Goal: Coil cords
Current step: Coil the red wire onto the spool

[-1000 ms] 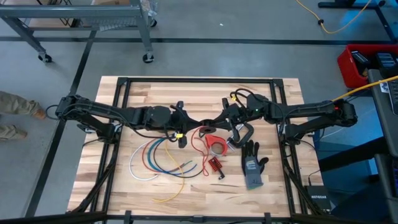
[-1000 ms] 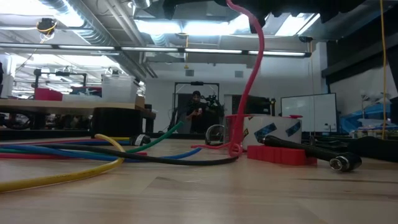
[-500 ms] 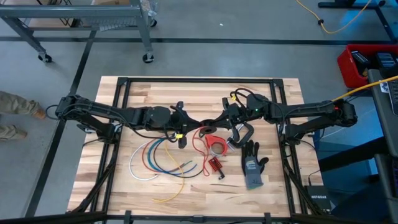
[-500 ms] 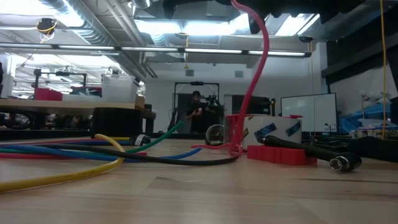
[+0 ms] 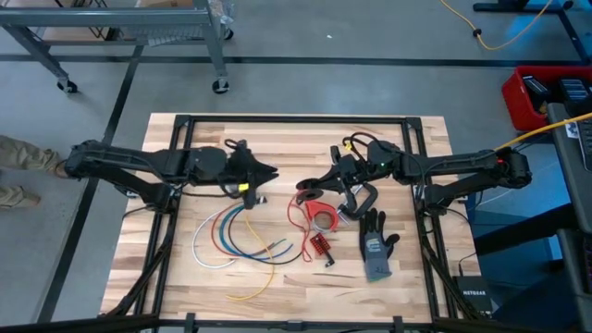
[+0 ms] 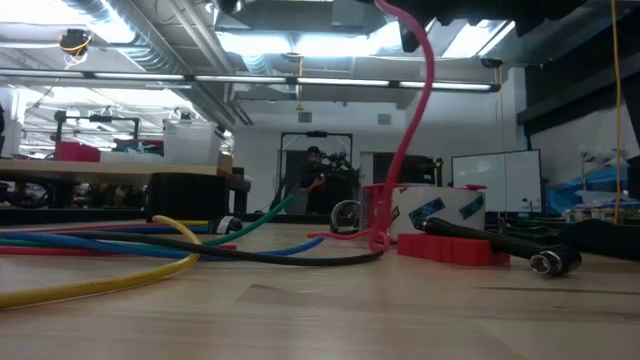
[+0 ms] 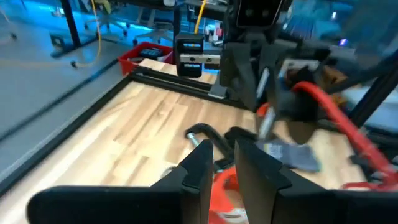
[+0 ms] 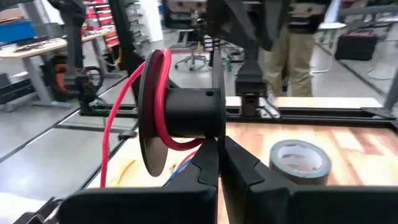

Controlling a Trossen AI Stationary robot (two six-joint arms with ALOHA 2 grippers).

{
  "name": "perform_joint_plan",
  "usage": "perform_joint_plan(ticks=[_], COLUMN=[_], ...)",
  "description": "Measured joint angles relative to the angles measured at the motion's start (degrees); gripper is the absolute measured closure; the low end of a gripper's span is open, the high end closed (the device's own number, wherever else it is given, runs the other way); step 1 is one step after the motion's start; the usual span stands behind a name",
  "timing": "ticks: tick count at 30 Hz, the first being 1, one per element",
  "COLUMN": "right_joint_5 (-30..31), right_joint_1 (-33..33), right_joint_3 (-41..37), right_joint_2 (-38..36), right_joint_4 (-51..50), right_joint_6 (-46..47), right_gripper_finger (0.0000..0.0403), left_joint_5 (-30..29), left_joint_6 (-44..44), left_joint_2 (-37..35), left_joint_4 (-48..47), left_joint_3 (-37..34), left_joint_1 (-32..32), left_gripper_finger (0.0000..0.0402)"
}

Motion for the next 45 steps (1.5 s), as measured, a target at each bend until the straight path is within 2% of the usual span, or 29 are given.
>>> perform_joint_plan(ticks=[3,9,16,22,27,35,45], right_joint_5=[4.6,19.0,26.8,27.7,27.7,29.1,29.1], right_joint_1=[0.0,0.0,0.0,0.0,0.0,0.0,0.0], right_joint_3=[0.0,1.9,4.8,5.8,5.8,5.8,5.8], right_joint_2=[0.0,0.0,0.0,0.0,0.0,0.0,0.0], right_joint_4=[0.7,0.4,0.2,-0.4,-2.2,-4.8,-5.1], right_joint_6=[-1.2,-2.3,-6.2,-7.6,-7.6,-7.7,-9.2], right_gripper_finger=[0.0400,0.0400,0.0400,0.0400,0.0400,0.0400,0.0400], left_joint_5=[0.2,0.4,-0.7,-0.7,-0.7,-0.6,-0.5], left_joint_6=[-4.0,-6.6,-6.7,-9.3,-7.9,-7.7,-1.2], left_joint_2=[-0.7,1.1,5.6,8.7,10.3,10.4,10.4], left_joint_4=[-2.9,-7.6,-5.7,-5.1,-5.4,-6.4,-0.7], left_joint_3=[0.0,0.0,0.0,0.0,0.0,0.0,0.0], left_joint_1=[-0.9,-3.1,-3.9,-3.7,-3.7,-2.7,0.6], left_gripper_finger=[0.0342,0.0343,0.0343,0.0343,0.0343,0.0343,0.0343])
